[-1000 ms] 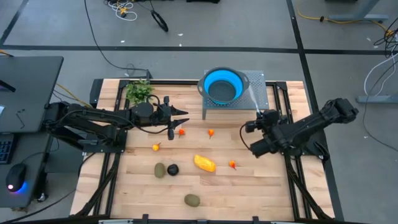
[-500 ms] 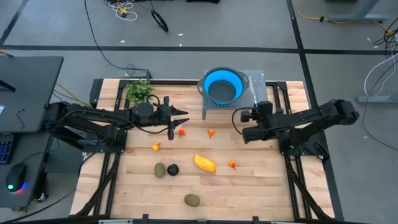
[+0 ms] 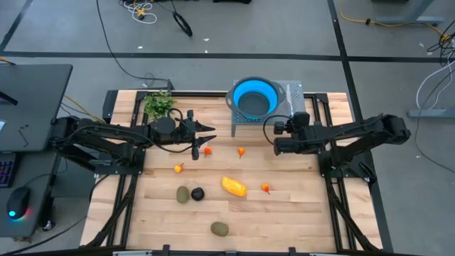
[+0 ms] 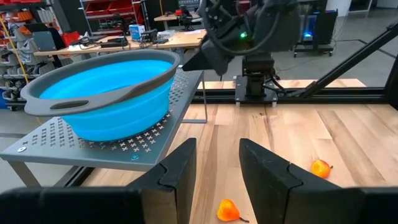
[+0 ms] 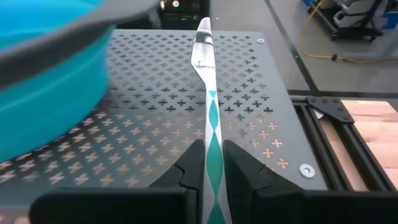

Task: Pick & Place Fruit
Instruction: Put the blue knife on the shelf

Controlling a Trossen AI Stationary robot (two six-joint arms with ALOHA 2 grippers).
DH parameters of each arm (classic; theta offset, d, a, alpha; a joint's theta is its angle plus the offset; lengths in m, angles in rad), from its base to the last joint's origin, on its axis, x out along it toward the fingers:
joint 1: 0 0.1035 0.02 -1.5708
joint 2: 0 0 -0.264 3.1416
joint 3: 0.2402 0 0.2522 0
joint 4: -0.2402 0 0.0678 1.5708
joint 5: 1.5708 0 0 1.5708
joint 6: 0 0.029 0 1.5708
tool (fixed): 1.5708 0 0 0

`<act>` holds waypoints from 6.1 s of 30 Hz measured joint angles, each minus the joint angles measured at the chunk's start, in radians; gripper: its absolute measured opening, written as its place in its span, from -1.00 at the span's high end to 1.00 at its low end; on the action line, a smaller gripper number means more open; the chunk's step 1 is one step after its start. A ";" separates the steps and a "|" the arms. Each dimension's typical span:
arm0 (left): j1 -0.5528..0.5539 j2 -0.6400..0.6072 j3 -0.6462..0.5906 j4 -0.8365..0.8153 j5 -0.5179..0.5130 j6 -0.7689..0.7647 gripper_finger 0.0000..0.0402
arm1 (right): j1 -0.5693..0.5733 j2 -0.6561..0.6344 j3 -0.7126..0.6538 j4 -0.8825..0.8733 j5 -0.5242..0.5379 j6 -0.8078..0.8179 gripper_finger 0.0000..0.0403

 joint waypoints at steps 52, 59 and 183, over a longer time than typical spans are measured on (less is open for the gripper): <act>0.000 0.000 0.000 -0.011 0.000 0.000 0.35 | -0.235 0.000 -0.022 0.347 -0.096 -0.415 0.78; 0.000 0.000 0.000 -0.011 0.000 0.000 0.35 | -0.235 0.000 -0.022 0.336 -0.095 -0.418 0.78; 0.000 0.000 0.000 -0.018 -0.001 -0.003 0.35 | 0.154 -0.121 -0.180 0.357 -0.027 -1.106 0.82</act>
